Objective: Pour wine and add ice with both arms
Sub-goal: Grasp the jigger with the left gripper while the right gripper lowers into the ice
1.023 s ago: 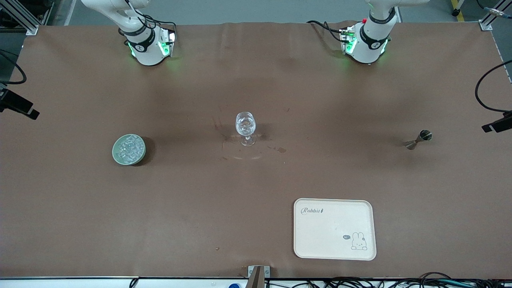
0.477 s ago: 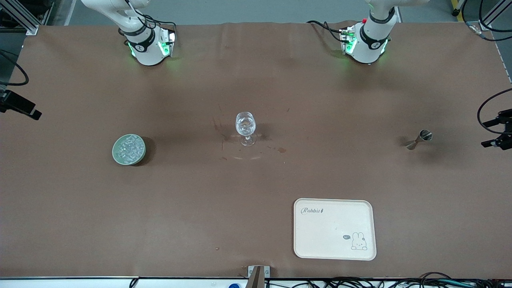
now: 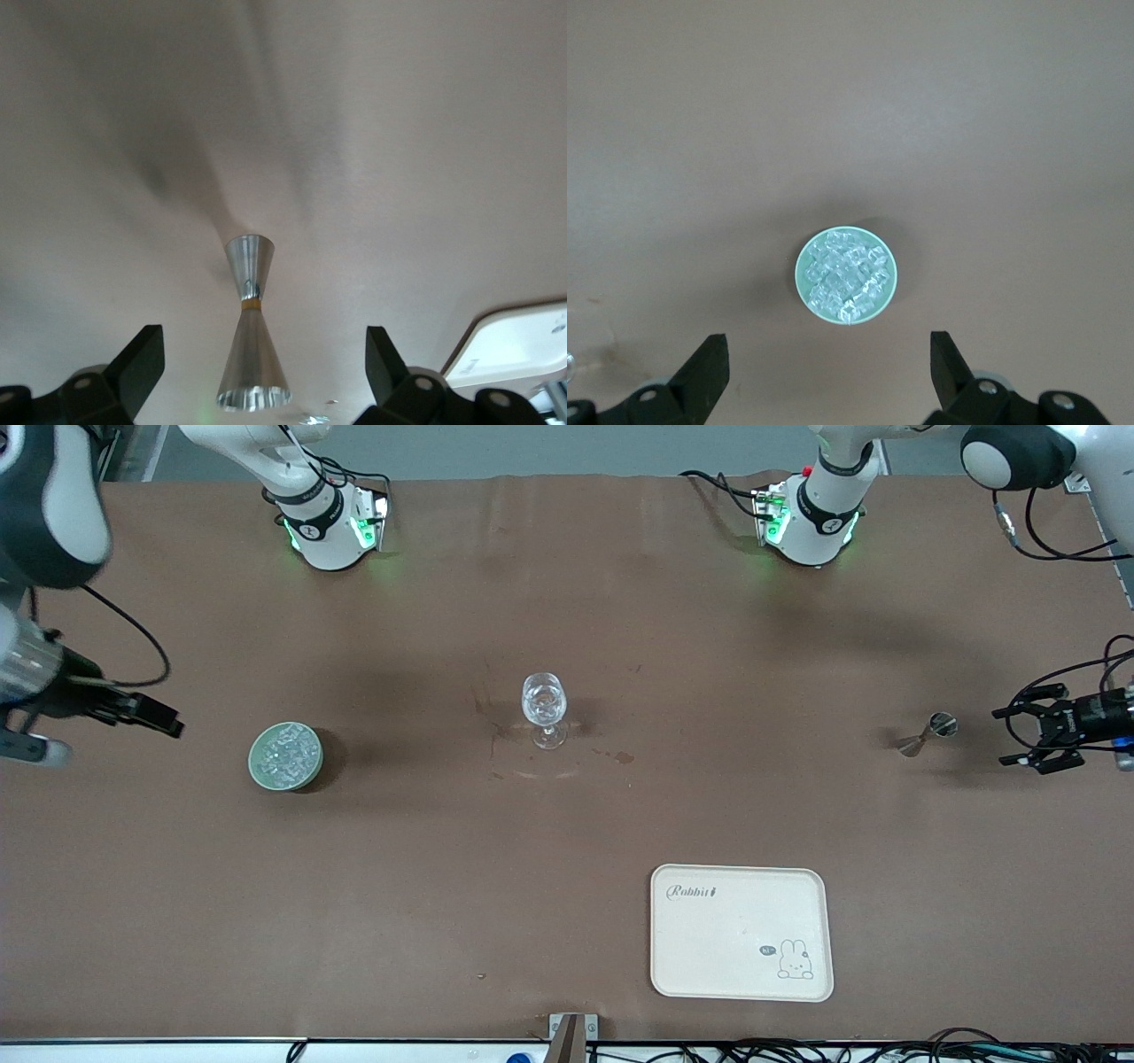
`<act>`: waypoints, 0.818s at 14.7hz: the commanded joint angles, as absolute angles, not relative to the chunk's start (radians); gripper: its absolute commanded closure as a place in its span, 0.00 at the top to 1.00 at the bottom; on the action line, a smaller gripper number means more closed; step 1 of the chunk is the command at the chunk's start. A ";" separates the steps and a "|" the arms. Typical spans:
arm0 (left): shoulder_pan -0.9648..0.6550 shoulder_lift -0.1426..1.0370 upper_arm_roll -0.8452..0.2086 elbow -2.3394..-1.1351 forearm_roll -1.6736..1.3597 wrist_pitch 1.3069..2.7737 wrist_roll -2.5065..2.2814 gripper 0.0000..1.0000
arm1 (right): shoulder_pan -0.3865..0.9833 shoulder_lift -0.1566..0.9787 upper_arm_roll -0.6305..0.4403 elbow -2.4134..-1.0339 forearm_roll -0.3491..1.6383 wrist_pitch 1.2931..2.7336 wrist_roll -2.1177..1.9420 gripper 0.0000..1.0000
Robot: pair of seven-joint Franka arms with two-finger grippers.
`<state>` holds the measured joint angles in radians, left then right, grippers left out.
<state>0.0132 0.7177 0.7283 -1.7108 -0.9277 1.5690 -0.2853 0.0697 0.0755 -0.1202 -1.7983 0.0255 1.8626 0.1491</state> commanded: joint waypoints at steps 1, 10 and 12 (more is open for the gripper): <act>0.003 0.735 0.744 -1.774 -1.008 1.552 -0.316 1.00 | 0.090 0.048 -0.121 -2.006 0.035 2.052 0.141 1.00; 0.000 0.769 0.730 -1.934 -1.196 1.509 -0.259 0.98 | 0.116 0.141 -0.121 -2.313 0.029 2.437 0.140 0.87; 0.003 0.784 0.698 -1.959 -1.256 1.508 -0.256 0.96 | 0.126 0.175 -0.123 -2.316 0.028 2.463 0.140 0.79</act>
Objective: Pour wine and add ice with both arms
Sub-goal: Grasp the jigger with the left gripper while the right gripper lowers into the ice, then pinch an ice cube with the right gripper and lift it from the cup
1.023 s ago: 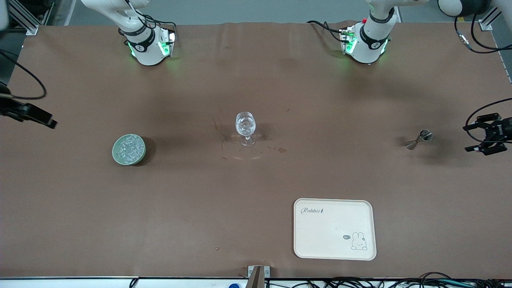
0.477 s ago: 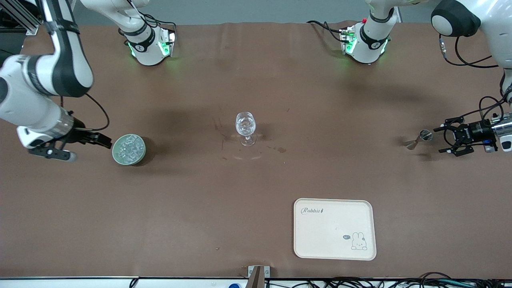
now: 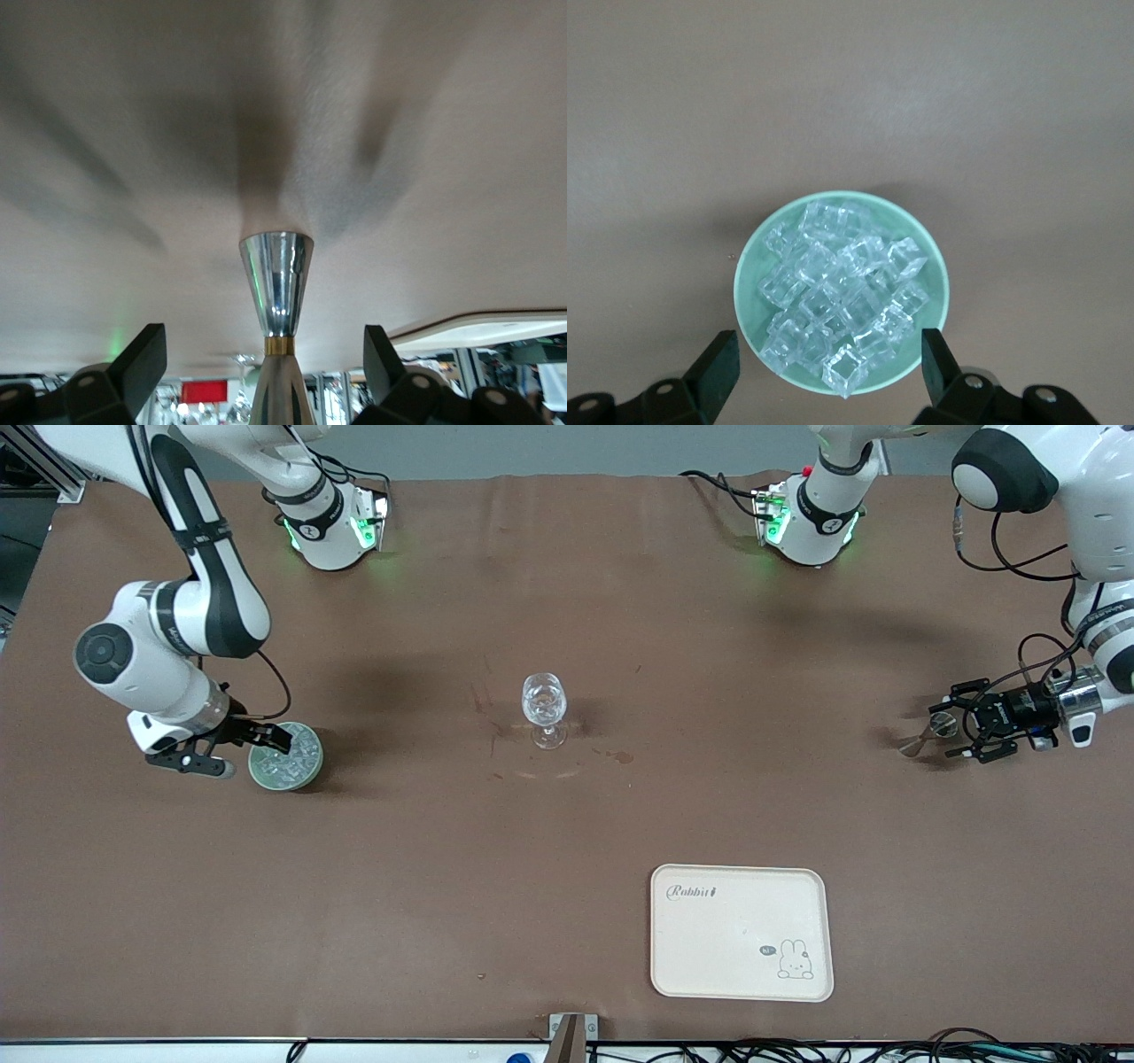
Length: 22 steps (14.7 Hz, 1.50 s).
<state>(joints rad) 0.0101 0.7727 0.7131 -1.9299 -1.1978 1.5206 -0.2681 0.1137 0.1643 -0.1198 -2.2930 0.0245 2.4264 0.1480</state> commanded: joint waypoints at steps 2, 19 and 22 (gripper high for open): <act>0.003 0.788 0.695 -1.985 -1.279 1.503 -0.249 0.95 | 0.126 0.205 -0.123 -2.324 0.023 2.503 0.134 0.78; 0.049 0.796 0.699 -1.963 -1.338 1.445 -0.250 0.82 | 0.118 0.301 -0.123 -2.352 -0.014 2.622 0.133 0.48; 0.051 0.802 0.701 -1.960 -1.339 1.445 -0.253 0.80 | 0.117 0.293 -0.123 -2.321 -0.014 2.547 0.137 0.42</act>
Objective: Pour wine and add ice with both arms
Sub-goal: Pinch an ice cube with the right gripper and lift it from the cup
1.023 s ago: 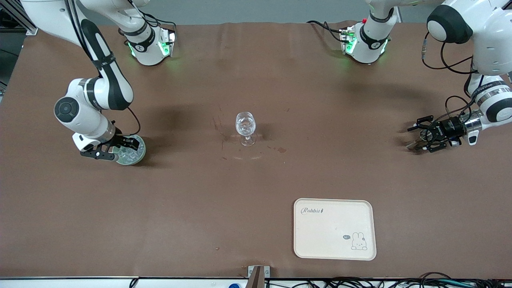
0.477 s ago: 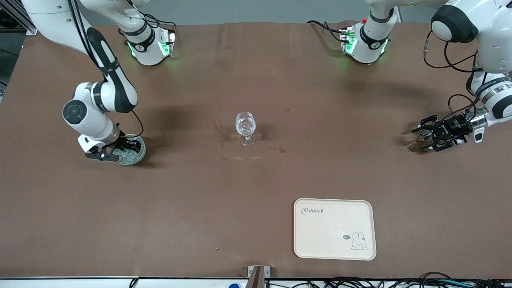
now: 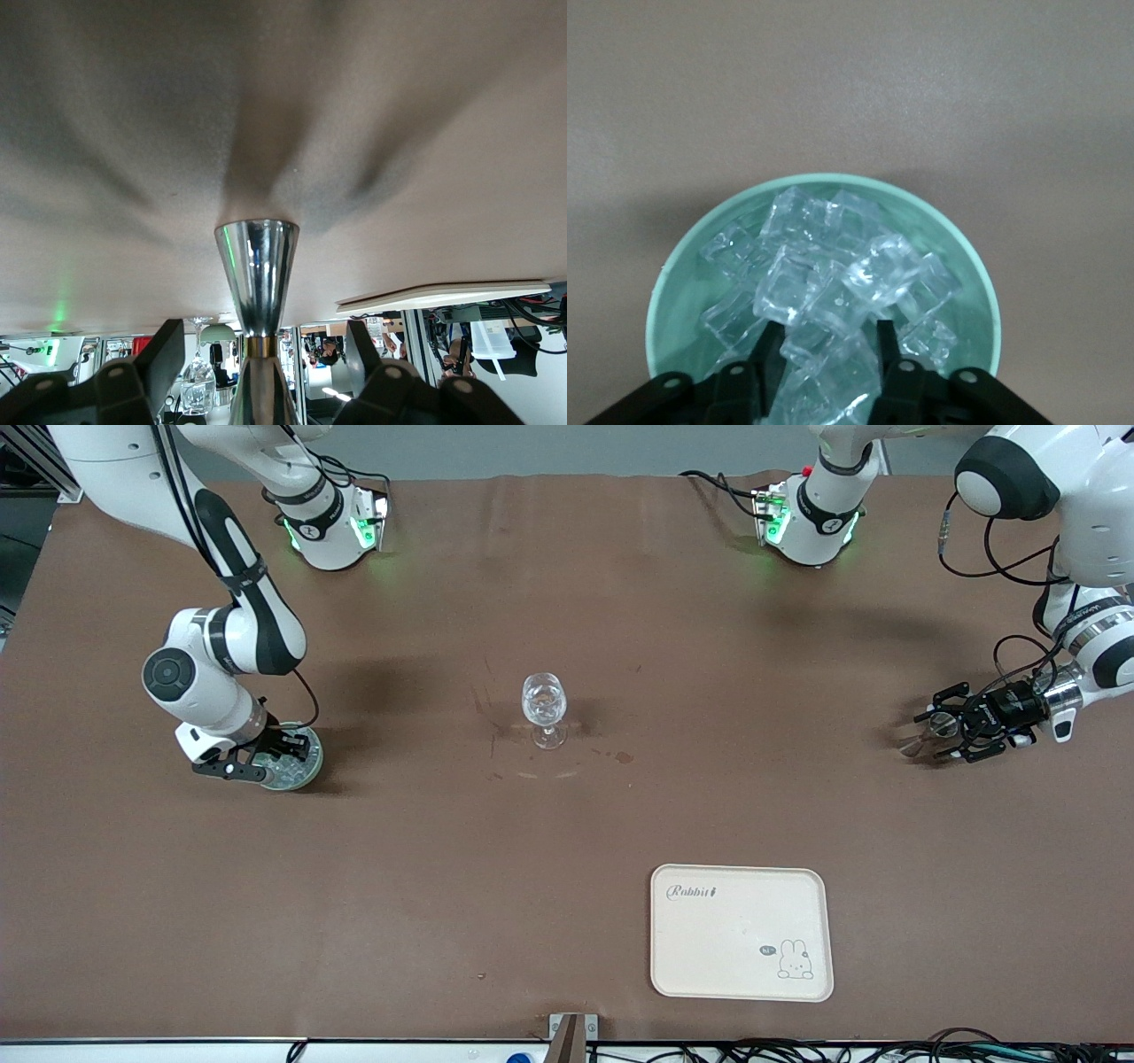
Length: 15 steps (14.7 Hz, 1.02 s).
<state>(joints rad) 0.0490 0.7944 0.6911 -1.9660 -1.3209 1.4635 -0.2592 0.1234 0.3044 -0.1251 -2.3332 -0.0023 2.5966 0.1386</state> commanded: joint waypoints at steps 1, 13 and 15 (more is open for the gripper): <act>0.048 0.801 0.700 -1.960 -1.341 1.445 -0.258 0.78 | 0.117 0.291 -0.123 -2.303 -0.014 2.513 0.137 0.39; 0.040 0.801 0.698 -1.973 -1.355 1.419 -0.265 0.59 | 0.123 0.287 -0.121 -2.215 -0.011 2.375 0.153 0.08; 0.040 0.802 0.698 -1.973 -1.355 1.420 -0.265 0.54 | 0.123 0.285 -0.121 -2.200 -0.008 2.343 0.153 0.08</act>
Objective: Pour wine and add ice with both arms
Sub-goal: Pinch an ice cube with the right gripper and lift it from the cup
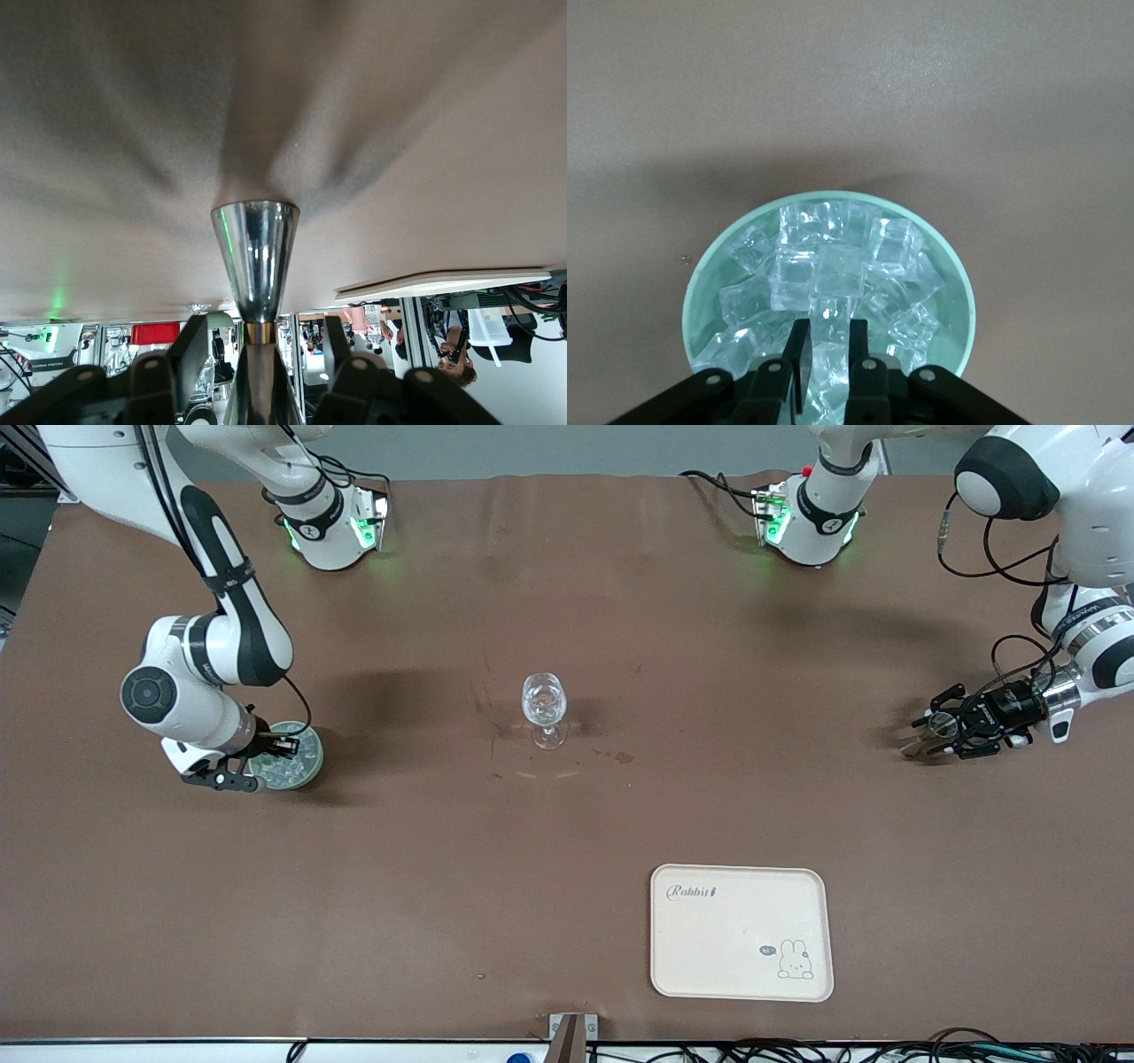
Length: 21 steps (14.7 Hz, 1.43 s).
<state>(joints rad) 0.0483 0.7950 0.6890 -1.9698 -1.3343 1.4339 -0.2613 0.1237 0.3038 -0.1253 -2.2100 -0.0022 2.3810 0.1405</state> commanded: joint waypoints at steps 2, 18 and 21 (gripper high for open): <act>0.035 0.804 0.698 -1.973 -1.356 1.420 -0.265 0.38 | 0.126 0.285 -0.121 -2.197 -0.002 2.335 0.152 0.08; 0.015 0.533 0.645 -1.963 -1.301 1.287 -0.506 0.00 | 0.112 0.227 -0.126 -1.793 -0.002 1.882 0.149 0.07; 0.009 0.456 0.566 -1.963 -1.284 1.311 -0.592 0.00 | 0.112 0.152 -0.127 -1.769 -0.002 1.881 0.150 0.07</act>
<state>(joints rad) 0.0126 0.5237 0.6106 -1.9435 -1.3174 1.2857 -0.5413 0.1191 0.2154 -0.1306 -1.7670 -0.0015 1.8945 0.1434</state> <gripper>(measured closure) 0.771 0.789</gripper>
